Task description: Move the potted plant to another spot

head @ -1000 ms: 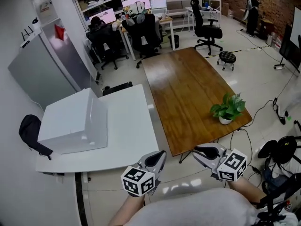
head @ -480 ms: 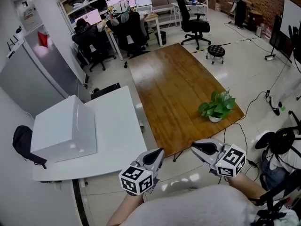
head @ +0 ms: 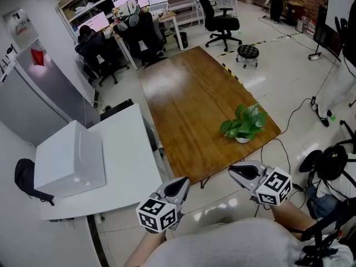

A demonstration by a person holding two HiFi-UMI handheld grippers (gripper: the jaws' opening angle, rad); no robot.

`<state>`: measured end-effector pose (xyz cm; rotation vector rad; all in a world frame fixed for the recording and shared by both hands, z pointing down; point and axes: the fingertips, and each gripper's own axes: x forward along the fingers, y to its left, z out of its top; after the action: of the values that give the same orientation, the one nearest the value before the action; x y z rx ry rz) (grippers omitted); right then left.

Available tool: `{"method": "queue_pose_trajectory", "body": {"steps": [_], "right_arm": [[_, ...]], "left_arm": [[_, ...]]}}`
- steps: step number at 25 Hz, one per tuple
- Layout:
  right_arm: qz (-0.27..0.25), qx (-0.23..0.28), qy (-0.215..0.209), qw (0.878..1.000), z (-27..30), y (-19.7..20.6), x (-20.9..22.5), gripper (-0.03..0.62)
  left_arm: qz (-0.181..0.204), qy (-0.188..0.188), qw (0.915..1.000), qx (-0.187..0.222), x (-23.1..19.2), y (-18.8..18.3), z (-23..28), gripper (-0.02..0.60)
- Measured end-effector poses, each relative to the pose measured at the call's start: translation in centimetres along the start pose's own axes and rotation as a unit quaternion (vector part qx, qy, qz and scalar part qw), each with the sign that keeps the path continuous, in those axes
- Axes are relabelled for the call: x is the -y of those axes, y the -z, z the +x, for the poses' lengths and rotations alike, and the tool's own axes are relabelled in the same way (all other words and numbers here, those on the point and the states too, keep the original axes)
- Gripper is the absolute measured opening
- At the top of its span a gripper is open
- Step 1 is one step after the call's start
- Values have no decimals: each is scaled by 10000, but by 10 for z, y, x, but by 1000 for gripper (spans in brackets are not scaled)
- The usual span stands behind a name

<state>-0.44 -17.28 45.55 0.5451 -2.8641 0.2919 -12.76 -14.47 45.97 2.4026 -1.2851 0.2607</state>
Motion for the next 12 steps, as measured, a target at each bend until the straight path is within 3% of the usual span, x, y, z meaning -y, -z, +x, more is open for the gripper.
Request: {"method": "queue_pose_trajectory", "body": {"steps": [4,12], "right_arm": [[337,-119,167,9992,-18,26,38,61],[395,-662,811,9937,-27,82,111,143]], "left_arm": [[-6,-33,10000,-68,3,-1,6,-3],[-82,-109,9997,-224,4,7,11,-3]]}}
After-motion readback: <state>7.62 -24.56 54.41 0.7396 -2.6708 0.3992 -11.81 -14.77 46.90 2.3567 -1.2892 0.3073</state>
